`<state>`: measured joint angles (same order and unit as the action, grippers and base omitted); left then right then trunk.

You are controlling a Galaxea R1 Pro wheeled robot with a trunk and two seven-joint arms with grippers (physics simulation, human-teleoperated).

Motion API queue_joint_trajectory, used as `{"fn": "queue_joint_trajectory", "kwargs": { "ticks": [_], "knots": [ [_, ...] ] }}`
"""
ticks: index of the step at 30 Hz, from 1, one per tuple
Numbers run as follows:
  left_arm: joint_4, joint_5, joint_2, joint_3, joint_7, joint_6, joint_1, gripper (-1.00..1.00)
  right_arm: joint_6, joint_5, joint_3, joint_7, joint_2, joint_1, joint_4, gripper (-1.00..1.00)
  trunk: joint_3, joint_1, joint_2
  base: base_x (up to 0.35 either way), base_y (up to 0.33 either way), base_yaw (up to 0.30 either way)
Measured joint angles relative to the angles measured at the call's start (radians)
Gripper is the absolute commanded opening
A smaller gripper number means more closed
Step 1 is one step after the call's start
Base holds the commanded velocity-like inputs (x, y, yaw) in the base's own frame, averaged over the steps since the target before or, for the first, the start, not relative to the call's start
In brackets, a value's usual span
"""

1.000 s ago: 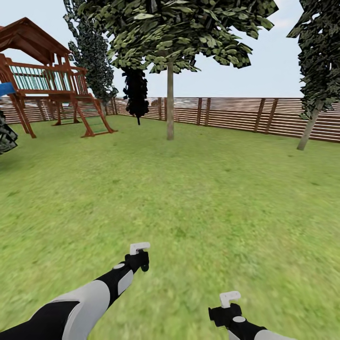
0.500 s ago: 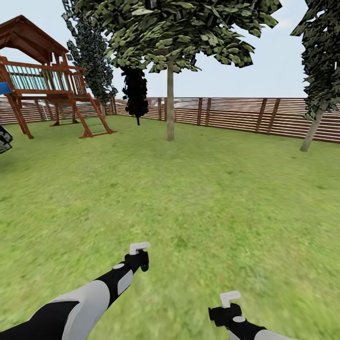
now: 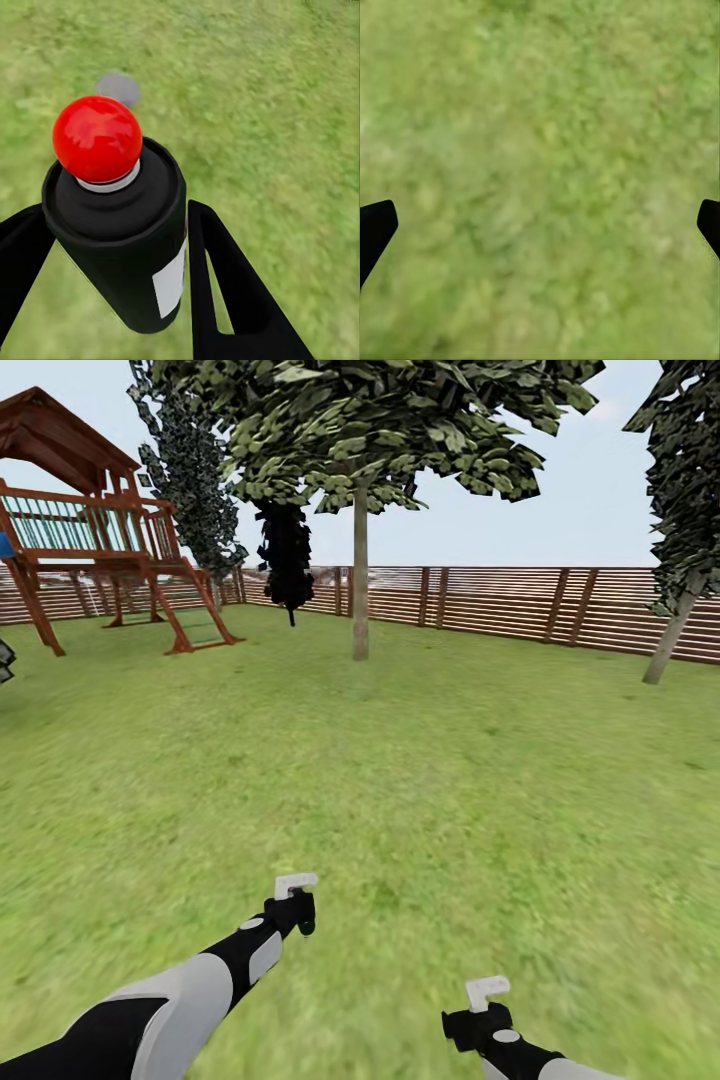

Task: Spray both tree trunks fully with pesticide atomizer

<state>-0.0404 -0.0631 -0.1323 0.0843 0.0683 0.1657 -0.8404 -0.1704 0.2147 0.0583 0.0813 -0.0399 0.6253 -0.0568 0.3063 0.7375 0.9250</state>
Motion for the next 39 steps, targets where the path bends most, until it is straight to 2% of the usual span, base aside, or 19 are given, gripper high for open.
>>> {"fn": "queue_joint_trajectory", "kwargs": {
  "ticks": [39],
  "knots": [
    [0.000,-0.001,-0.003,-0.001,-0.001,-0.001,0.000,-1.00,0.000,0.000,0.000,0.000,0.000,-0.001,0.000,1.00,0.000,0.000,0.000,0.350,0.000,0.000]
  ]
}}
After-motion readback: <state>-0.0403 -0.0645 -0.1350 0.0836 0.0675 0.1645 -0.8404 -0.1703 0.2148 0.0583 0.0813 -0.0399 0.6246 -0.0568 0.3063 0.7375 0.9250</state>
